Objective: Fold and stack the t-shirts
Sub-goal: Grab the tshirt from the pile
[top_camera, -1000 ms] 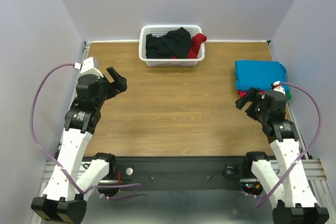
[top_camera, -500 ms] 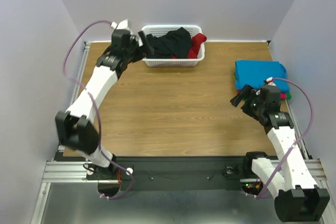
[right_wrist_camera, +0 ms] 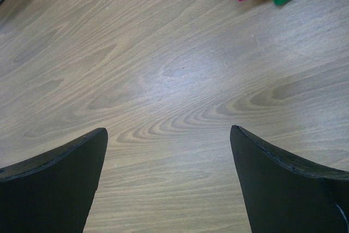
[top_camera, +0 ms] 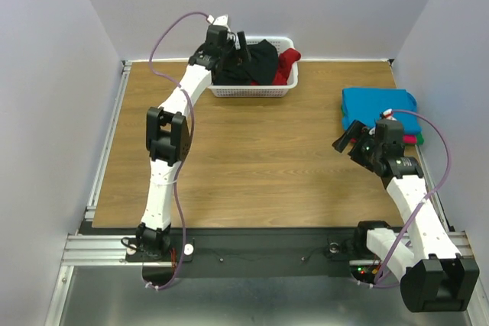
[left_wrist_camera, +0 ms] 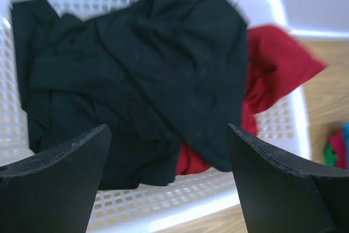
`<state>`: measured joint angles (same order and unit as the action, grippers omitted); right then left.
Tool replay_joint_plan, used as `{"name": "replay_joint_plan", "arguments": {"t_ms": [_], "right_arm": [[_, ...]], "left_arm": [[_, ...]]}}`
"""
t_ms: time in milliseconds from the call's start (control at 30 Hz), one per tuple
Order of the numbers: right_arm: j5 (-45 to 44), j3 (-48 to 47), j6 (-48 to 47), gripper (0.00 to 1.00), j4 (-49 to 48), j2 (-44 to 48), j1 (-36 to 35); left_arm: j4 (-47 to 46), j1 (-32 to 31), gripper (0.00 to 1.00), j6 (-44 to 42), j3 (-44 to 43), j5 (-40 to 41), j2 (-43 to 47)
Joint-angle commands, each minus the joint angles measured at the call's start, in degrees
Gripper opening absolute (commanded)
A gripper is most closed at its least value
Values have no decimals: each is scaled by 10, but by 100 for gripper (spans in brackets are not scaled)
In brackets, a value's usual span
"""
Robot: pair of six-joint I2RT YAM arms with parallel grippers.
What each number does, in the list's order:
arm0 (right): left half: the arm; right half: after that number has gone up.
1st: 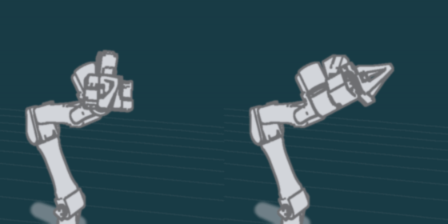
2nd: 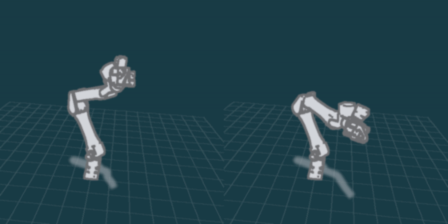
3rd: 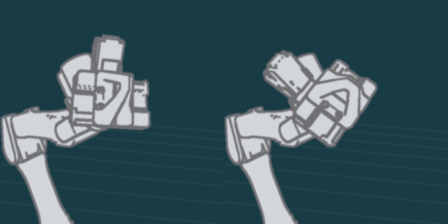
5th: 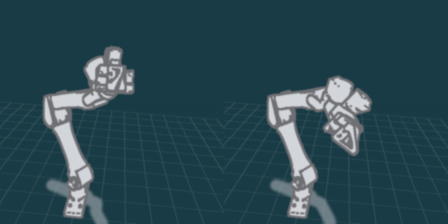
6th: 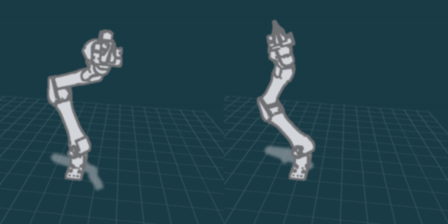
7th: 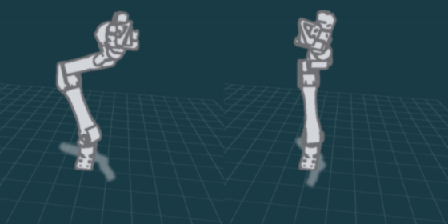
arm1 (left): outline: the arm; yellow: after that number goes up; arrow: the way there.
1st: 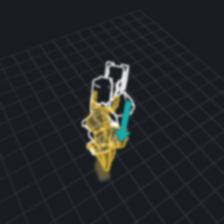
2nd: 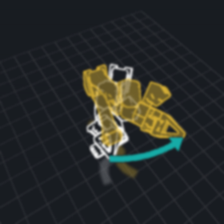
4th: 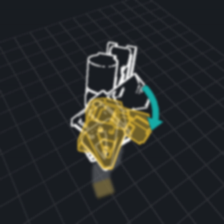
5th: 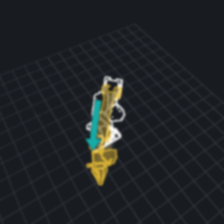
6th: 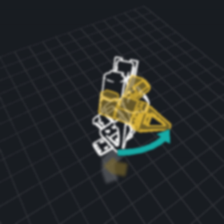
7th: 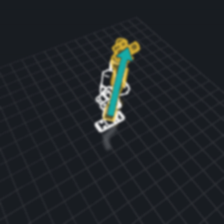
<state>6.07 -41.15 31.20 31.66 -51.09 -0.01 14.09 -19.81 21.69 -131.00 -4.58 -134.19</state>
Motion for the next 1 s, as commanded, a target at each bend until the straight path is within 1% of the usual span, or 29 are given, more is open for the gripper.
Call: {"name": "replay_joint_plan", "arguments": {"t_ms": [0,100,133,267,367,433,500,533,633,700,733,767,833,867,933,967], "right_arm": [[15,4,-11,100,-35,0,1],[19,10,-11,100,-36,0,1],[19,12,-11,100,-38,0,1],[25,18,-13,100,-38,-1,1],[25,18,-13,100,-39,-3,1],[24,19,-13,100,-40,-5,1],[19,20,-11,100,-41,-11,1],[18,21,-11,100,-40,-12,1],[18,22,-11,100,-40,-17,1],[16,23,-11,100,-40,-18,1],[14,22,-11,100,-40,-17,1],[10,21,-11,100,-40,-17,1],[8,22,-12,100,-40,-15,1],[5,23,-12,100,-40,-12,1],[-1,25,-11,100,-41,-12,1],[-3,24,-11,100,-40,-13,1]], "left_arm": [[-133,-9,99,8,-25,-16,-19],[-138,-10,99,29,-85,-26,-82],[-170,-10,99,38,-85,-27,-90],[-243,-11,99,71,-72,-18,-127],[-275,-16,99,82,-86,5,-147],[-281,-20,99,85,-117,24,-171],[-306,-27,99,85,-120,44,-180],[-322,-31,98,85,-121,68,-183],[-337,-40,96,77,-131,102,-200],[-341,-46,87,77,-144,108,-216],[-340,-48,84,77,-145,118,-221],[-342,-50,83,71,-145,134,-229],[-340,-47,77,83,-154,137,-240],[-341,-45,74,89,-156,127,-243],[-348,-45,71,91,-156,140,-245],[-351,-45,67,92,-157,141,-245]]}}
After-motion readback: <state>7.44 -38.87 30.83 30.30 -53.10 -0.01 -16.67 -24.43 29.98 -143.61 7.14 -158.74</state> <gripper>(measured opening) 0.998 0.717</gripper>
